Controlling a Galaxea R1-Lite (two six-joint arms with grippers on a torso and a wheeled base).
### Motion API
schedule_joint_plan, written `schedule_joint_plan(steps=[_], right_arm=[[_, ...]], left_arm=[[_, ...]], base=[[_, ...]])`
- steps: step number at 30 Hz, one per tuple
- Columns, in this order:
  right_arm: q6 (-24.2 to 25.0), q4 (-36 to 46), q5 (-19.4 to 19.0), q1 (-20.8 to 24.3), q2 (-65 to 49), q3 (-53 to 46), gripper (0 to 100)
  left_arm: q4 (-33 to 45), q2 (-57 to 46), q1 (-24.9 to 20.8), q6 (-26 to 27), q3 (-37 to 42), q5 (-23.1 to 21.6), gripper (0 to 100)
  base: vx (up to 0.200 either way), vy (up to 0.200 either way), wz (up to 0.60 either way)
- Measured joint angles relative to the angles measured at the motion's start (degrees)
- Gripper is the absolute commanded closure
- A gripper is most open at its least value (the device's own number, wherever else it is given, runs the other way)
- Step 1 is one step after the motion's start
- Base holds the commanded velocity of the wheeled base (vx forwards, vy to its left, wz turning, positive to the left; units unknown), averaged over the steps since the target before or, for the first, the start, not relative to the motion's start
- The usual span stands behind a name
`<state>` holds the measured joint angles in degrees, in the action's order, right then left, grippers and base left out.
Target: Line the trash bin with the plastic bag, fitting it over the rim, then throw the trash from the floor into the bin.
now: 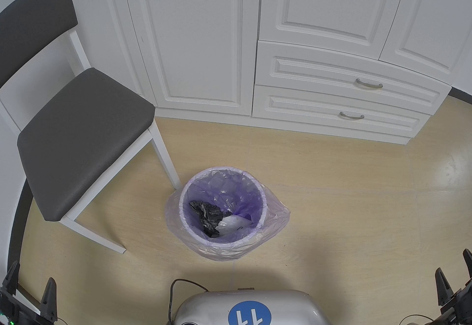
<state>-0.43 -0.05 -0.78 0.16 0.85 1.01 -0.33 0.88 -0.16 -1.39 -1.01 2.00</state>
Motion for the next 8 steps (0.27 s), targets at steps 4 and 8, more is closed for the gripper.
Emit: schedule_joint_plan(steps=[4,8], right_arm=[[0.0,0.0,0.0,0.0,0.0,0.0,0],[0.0,0.0,0.0,0.0,0.0,0.0,0]], left_arm=[[0.0,0.0,0.0,0.0,0.0,0.0,0],[0.0,0.0,0.0,0.0,0.0,0.0,0]], base=[[0.000,0.000,0.00],[0.000,0.000,0.00]])
